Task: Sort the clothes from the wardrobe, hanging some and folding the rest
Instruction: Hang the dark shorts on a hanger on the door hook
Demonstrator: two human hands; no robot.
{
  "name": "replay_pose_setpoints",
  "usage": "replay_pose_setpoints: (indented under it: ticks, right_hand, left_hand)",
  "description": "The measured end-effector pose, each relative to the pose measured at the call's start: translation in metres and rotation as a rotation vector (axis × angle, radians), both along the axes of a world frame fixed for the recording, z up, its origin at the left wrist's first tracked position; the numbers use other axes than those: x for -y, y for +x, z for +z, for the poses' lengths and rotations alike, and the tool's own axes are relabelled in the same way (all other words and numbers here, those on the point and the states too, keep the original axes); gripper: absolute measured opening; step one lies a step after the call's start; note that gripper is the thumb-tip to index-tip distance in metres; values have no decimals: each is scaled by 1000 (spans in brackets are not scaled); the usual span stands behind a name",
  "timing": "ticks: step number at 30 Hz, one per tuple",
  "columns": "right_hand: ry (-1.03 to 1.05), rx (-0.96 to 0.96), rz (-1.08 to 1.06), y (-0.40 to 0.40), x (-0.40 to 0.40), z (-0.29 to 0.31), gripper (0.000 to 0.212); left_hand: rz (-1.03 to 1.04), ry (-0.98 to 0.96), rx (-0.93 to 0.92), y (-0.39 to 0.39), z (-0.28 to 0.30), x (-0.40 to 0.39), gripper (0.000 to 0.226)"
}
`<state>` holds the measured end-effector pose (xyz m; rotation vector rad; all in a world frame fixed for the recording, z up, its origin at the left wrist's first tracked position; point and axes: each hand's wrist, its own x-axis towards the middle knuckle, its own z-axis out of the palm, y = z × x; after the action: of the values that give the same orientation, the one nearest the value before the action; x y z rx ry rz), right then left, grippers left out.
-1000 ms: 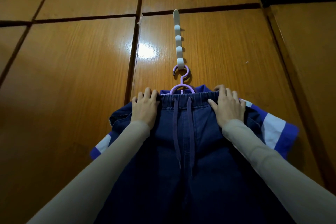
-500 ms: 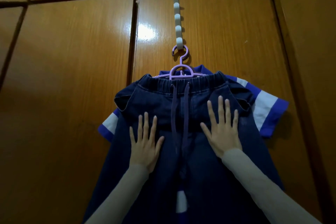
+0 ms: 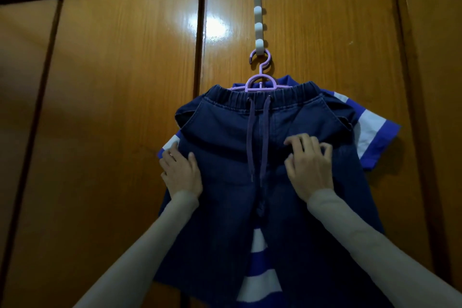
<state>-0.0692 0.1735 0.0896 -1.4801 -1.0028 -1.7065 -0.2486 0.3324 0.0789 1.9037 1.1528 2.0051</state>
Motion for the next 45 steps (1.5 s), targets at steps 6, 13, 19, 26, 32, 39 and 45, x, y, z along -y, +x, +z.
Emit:
replay_pose_setpoints:
  ticks: [6, 13, 19, 26, 32, 39, 45]
  right_hand:
    - [-188, 17, 116, -67, -22, 76, 24]
    - [-487, -200, 149, -101, -55, 154, 34]
    - [-632, -237, 54, -89, -80, 166, 40]
    - [-566, -285, 109, -88, -100, 160, 28]
    - [-523, -311, 232, -82, -105, 160, 29]
    - [-492, -130, 97, -71, -98, 131, 49]
    - [-481, -33, -60, -52, -85, 94, 55]
  left_hand:
    - [-140, -128, -87, -25, 42, -21, 41]
    - [-429, -139, 12, -36, 69, -32, 31]
    - [-412, -77, -36, -46, 49, -51, 29]
    - [-639, -133, -51, -43, -8, -68, 30]
    - [-831, -175, 49, -41, -21, -53, 21]
    - [-652, -154, 76, -38, -11, -51, 32]
    - [-363, -143, 105, -25, -7, -30, 34]
